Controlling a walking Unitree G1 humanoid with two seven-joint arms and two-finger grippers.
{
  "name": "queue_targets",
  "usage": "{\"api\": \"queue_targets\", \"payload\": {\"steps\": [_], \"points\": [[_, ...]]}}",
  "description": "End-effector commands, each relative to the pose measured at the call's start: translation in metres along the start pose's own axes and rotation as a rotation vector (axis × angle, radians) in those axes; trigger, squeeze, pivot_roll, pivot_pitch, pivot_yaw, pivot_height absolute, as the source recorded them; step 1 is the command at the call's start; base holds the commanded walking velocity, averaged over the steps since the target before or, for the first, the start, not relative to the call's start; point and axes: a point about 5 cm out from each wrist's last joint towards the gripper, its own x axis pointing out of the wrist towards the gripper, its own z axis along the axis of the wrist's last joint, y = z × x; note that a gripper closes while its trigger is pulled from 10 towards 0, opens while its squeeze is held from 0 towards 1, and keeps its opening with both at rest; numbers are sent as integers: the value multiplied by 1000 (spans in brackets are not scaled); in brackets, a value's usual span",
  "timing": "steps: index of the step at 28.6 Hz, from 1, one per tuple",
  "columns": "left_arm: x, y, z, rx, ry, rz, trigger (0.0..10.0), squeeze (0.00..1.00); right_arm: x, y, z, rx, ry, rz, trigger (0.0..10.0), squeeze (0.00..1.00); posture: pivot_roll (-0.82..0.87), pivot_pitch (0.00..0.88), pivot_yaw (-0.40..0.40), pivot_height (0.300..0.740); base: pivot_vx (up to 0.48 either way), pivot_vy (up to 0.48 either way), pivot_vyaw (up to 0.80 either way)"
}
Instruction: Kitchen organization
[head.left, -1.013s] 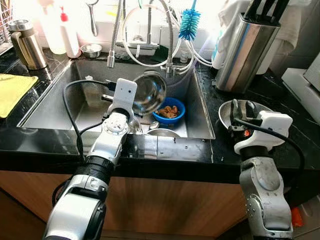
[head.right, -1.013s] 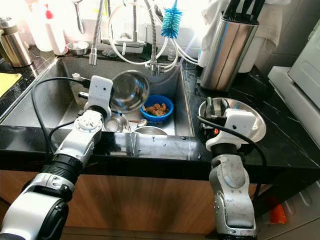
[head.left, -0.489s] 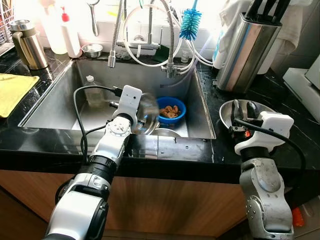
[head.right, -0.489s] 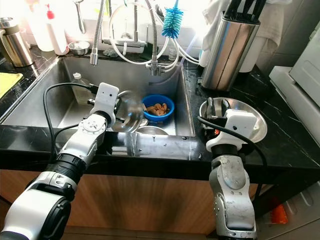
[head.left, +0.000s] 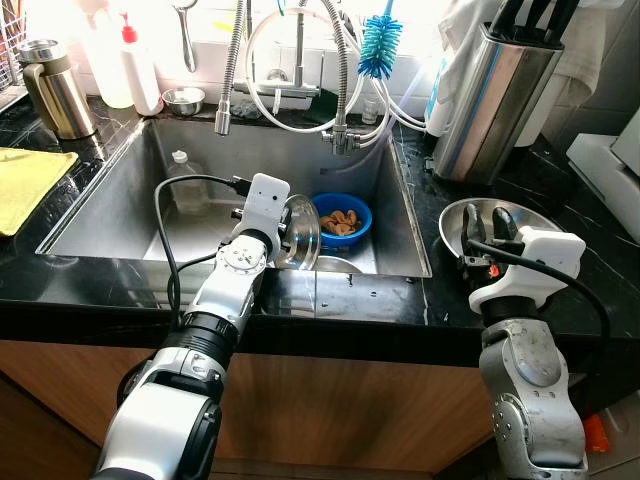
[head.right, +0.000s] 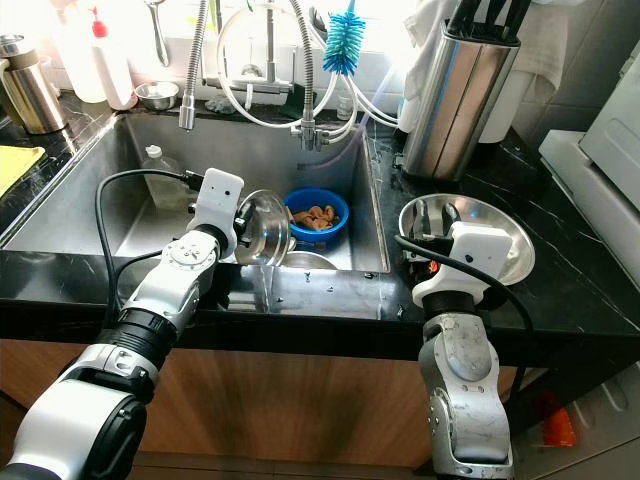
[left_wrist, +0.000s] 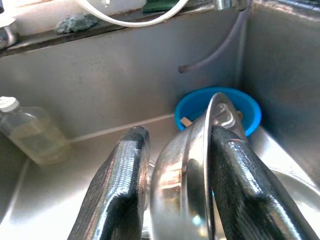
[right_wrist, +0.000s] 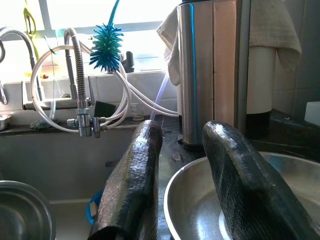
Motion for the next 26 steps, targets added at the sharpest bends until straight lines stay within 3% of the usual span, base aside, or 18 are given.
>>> {"api": "queue_targets", "payload": {"steps": [1,10,26], "points": [[2,-1,11,-9,-30,-6,10000,1000,-1,-2,4,-4,-7,-10,10000,0,89,31,-60,740,0,0,0],[3,-4,16,-116,-13,-81,10000,1000,1,-1,3,4,-6,-8,10000,0,91,32,-57,740,0,0,0],[3,-10,18,-174,28,-161,10000,1000,1,-1,1,29,16,-6,10000,0,92,31,-55,740,0,0,0]]}}
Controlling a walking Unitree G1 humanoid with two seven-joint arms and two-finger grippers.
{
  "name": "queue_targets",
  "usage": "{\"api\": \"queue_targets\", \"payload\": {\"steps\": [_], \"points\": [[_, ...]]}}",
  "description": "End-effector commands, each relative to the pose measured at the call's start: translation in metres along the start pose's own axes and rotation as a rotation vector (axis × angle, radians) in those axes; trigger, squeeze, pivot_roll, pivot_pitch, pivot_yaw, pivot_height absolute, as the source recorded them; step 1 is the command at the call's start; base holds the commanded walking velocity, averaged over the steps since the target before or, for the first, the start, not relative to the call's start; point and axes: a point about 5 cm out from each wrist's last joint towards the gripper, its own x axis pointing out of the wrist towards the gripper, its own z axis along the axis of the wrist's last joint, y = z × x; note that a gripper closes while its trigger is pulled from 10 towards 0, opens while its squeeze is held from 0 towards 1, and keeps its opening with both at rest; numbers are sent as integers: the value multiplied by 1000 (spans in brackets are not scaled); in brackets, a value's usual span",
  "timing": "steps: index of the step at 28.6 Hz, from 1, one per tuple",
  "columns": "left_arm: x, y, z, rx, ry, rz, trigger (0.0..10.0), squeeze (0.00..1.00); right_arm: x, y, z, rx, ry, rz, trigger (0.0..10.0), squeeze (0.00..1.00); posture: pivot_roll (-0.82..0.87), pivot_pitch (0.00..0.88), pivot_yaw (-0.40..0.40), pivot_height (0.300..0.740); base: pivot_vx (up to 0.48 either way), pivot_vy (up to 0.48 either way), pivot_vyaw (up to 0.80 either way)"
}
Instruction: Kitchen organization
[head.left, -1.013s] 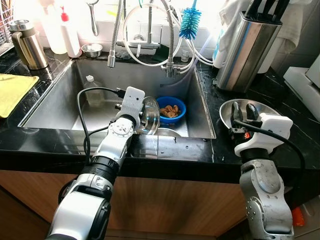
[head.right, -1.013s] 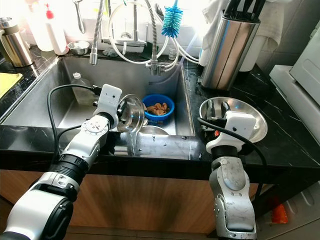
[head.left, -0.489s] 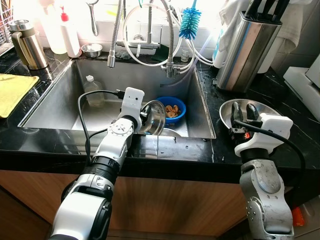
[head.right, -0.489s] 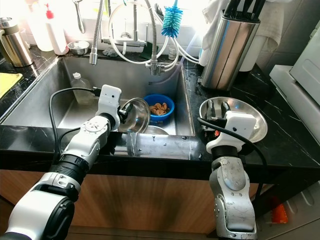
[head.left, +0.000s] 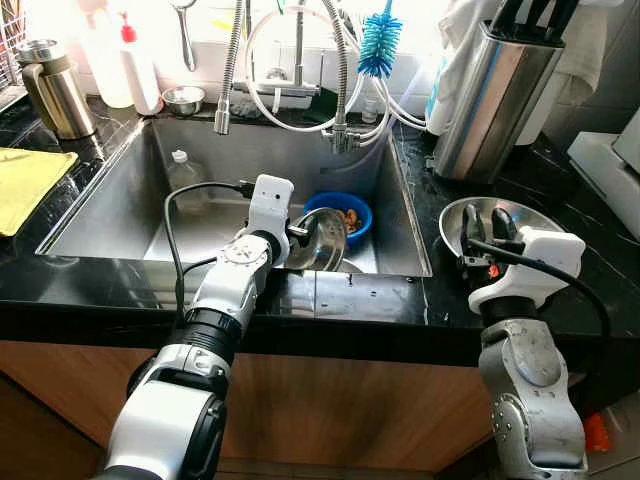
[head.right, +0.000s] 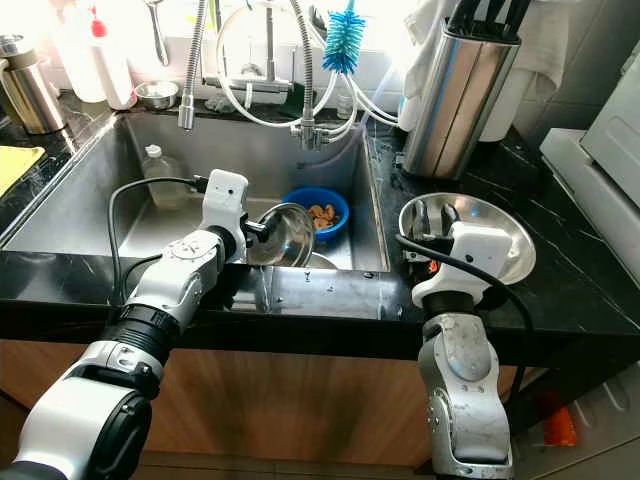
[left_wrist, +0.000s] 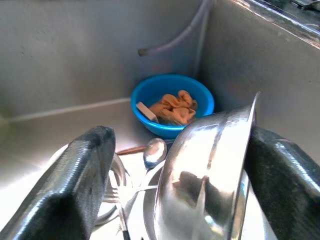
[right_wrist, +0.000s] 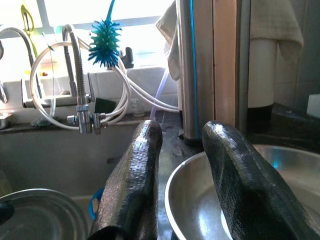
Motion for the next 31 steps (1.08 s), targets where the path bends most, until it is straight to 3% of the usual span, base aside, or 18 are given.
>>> {"api": "queue_targets", "payload": {"steps": [1,16,17,27,29,31], "points": [[2,-5,18,-32,-42,-35,10000,1000,1,-2,2,12,-1,-9,10000,0,93,31,-54,740,0,0,0],[1,-5,15,-107,40,-125,10000,1000,3,-1,0,27,18,1,10000,0,96,23,-53,740,0,0,0],[1,-6,14,-104,54,-149,10000,16,3,-1,0,27,20,2,10000,0,98,22,-53,740,0,0,0],[-2,-10,10,-132,96,-224,10000,0,4,1,-2,24,37,21,10000,0,98,21,-53,740,0,0,0],[-2,-10,12,-127,75,-216,10000,0,4,0,-2,22,37,18,10000,0,98,21,-53,740,0,0,0],[-2,-4,21,-121,-7,-147,10000,0,3,-3,-1,17,29,-4,10000,0,96,23,-52,740,0,0,0]]}}
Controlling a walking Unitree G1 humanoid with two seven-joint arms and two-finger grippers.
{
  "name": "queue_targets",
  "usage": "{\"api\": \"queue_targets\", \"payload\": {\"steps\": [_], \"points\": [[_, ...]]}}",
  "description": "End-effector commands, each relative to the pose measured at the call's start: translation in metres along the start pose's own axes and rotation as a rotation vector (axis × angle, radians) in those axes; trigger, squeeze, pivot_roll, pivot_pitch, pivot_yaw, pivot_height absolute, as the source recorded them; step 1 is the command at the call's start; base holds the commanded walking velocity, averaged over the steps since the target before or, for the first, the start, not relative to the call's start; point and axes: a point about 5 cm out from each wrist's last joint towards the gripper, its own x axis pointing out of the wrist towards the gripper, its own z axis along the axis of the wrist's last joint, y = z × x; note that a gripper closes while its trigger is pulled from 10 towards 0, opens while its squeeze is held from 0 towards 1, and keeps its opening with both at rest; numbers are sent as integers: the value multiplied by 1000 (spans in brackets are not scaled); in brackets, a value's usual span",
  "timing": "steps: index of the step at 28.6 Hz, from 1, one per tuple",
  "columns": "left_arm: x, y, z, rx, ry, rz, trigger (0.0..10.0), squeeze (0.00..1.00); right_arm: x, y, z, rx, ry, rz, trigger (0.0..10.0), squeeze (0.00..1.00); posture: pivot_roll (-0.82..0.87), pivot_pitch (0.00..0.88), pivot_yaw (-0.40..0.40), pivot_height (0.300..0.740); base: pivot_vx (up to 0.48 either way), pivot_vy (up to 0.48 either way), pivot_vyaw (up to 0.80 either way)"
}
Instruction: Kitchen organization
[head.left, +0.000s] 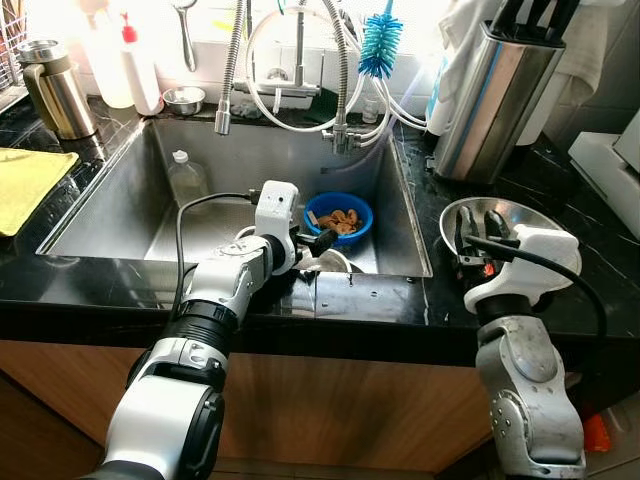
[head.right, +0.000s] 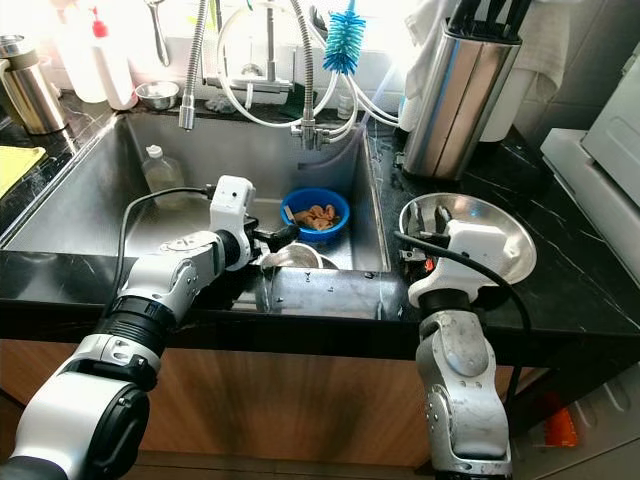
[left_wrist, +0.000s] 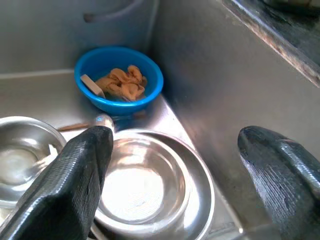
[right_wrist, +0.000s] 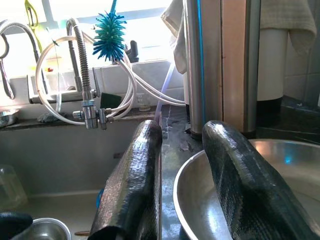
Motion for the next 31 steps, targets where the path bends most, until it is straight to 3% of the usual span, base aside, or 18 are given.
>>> {"api": "queue_targets", "payload": {"steps": [1,3,7,9,11,13,18,19,21,24,25,26,27,29,30,31], "points": [[-2,-1,18,28,-97,27,10000,0,-1,-5,0,-1,7,-23,10000,0,96,23,-52,740,0,0,0],[-5,5,28,76,-193,103,10000,0,-2,-13,3,-26,-1,-74,10000,0,89,26,-53,740,0,0,0],[-9,8,30,117,-229,141,10000,0,-3,-20,7,-35,-13,-116,10000,0,86,27,-53,740,0,0,0],[-14,14,30,178,-275,192,10000,0,-9,-37,15,-56,-18,-229,10000,0,77,31,-55,740,0,0,0],[-15,14,29,193,-281,196,10000,0,-10,-43,15,-59,-9,-272,10000,0,77,32,-55,740,0,0,0],[-17,18,26,207,-293,212,10000,0,-19,-65,18,-59,3,-419,10000,0,73,34,-56,740,0,0,0],[-19,22,21,240,-294,243,10000,0,-33,-90,22,-58,32,-602,10000,0,66,35,-59,740,0,0,0],[-19,22,21,245,-292,244,10000,0,-35,-94,23,-49,36,-621,10000,122,65,35,-59,740,0,0,0],[-19,22,20,254,-293,245,10000,0,-37,-100,23,-31,48,-643,10000,1000,62,35,-60,740,0,0,0],[-18,21,20,268,-296,241,10000,0,-38,-106,21,18,85,-686,10000,1000,63,34,-63,740,0,0,0],[-18,21,20,270,-296,241,10000,0,-38,-106,20,25,100,-688,10000,894,63,34,-63,740,0,0,0],[-18,21,20,270,-297,241,10000,0,-38,-107,19,29,109,-688,10000,894,63,34,-63,740,0,0,0],[-18,21,20,272,-297,240,10000,0,-37,-109,17,38,130,-695,10000,0,62,33,-64,740,0,0,0],[-18,20,20,282,-300,238,10000,0,-36,-111,13,73,162,-695,10000,0,64,33,-65,740,0,0,0],[-18,19,21,291,-303,236,10000,0,-35,-113,10,122,178,-689,10000,604,66,33,-66,740,0,0,0],[-18,19,21,292,-303,236,10000,0,-35,-113,9,139,180,-687,10000,604,66,33,-66,740,0,0,0]]}}
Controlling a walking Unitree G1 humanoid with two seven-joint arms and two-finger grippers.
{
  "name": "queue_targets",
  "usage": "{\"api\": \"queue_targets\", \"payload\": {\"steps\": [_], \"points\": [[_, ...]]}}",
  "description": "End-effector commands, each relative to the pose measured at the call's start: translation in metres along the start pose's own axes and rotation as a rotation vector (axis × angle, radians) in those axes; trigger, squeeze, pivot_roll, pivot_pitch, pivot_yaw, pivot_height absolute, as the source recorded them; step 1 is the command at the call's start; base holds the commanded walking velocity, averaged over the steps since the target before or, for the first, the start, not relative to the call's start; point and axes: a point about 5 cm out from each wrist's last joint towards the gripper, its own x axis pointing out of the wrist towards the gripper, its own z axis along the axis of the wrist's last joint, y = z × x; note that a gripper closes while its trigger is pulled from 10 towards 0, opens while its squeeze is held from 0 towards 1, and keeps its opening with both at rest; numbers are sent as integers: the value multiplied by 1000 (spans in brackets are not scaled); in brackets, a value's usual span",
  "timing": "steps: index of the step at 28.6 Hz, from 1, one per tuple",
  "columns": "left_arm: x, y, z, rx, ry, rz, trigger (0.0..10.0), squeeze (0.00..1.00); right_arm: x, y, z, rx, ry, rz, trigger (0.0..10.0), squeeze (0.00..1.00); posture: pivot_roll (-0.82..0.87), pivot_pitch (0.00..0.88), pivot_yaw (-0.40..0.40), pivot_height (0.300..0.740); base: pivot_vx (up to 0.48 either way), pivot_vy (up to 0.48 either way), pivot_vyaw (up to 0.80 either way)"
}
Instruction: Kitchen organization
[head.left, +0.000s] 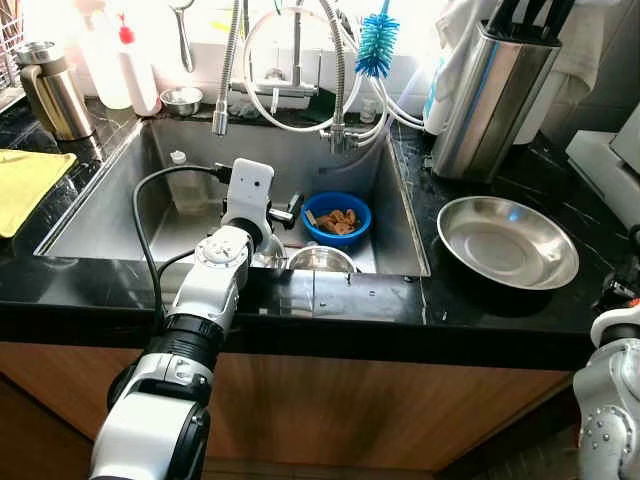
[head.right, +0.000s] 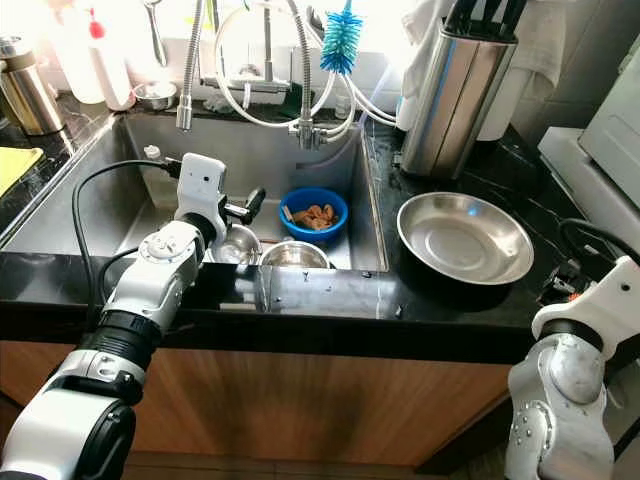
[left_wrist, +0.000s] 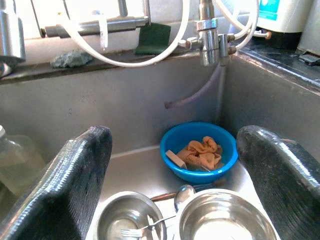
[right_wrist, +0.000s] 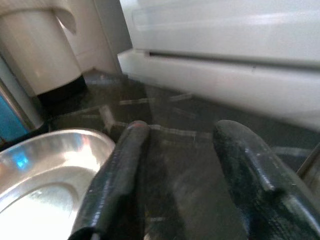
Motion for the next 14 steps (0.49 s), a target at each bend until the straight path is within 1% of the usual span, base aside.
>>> {"api": "queue_targets", "payload": {"steps": [1,7,9,10,11,14], "points": [[0,-1,2,35,-10,-5,10000,0,3,-2,-3,33,38,4,10000,1000,66,33,-67,740,0,0,0],[0,-2,2,49,-7,-14,10000,0,7,3,-3,58,69,16,10000,1000,70,32,-67,740,0,0,0],[0,-2,2,52,-8,-16,10000,0,9,3,-5,38,91,16,10000,1000,70,32,-67,740,0,0,0],[0,-3,2,56,-10,-17,10000,0,10,3,-6,31,105,18,10000,345,74,30,-68,740,0,0,0],[0,-3,2,57,-11,-19,10000,0,11,4,-7,32,112,23,10000,0,74,30,-68,740,0,0,0],[0,-3,3,60,-12,-21,10000,0,11,5,-8,40,122,22,10000,0,74,30,-68,740,0,0,0]]}}
